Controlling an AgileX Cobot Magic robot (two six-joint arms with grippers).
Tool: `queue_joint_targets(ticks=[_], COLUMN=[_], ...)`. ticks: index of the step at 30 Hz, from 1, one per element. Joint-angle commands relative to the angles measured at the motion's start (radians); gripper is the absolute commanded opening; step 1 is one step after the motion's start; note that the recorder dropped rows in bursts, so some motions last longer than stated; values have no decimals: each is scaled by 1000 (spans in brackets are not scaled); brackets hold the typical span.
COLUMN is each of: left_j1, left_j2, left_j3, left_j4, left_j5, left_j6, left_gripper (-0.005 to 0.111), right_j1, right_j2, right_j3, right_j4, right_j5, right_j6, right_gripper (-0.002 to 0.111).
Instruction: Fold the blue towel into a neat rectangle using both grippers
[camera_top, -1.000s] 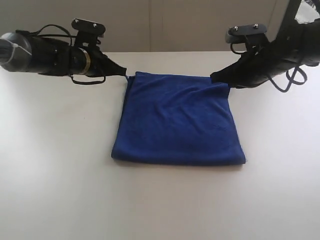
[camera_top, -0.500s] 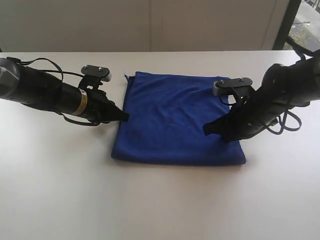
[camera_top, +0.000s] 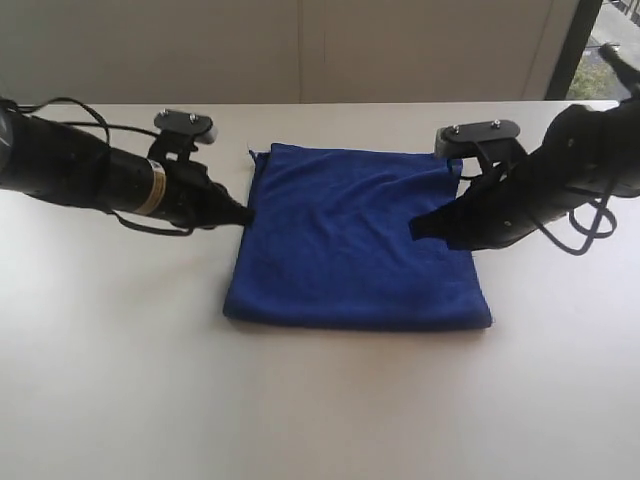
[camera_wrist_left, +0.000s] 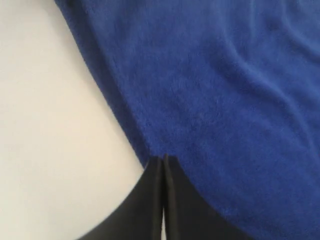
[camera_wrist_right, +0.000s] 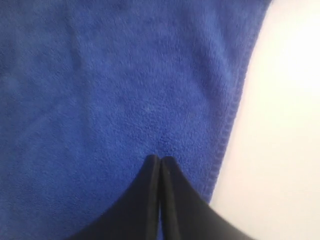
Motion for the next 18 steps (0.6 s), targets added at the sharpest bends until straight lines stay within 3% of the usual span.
queue_joint_targets(ticks=[1,13,18], left_j1=[0,0,0], left_j2=[-97,101,117], left_j3=[2,2,34], left_j4=[11,11,11], left_j5=[-38,-263,-270], left_j6=[0,-34,-68], left_gripper=[0,0,0], right_j1=[0,0,0], right_j2=[-63,-48,-46], right_j3=[3,39,99], right_j4=[1,13,15], right_j5=[30,47,34], right_j6=[3,26,29], right_gripper=[0,0,0])
